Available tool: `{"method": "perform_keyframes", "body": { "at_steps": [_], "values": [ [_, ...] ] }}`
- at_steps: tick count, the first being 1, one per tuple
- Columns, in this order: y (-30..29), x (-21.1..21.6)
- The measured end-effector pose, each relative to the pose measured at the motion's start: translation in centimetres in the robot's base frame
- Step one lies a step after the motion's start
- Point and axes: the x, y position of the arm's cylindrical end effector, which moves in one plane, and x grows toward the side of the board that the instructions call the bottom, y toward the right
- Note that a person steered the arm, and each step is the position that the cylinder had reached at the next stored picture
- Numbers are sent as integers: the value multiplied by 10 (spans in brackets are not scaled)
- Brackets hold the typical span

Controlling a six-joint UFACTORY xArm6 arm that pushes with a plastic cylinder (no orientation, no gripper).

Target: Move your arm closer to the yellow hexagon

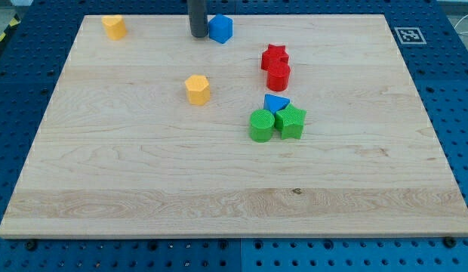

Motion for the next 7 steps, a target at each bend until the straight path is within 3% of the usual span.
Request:
{"method": "perform_keyframes", "body": {
  "at_steps": [4, 5, 7],
  "values": [
    [7, 5],
    [-24, 35],
    [-37, 141]
  ]
}}
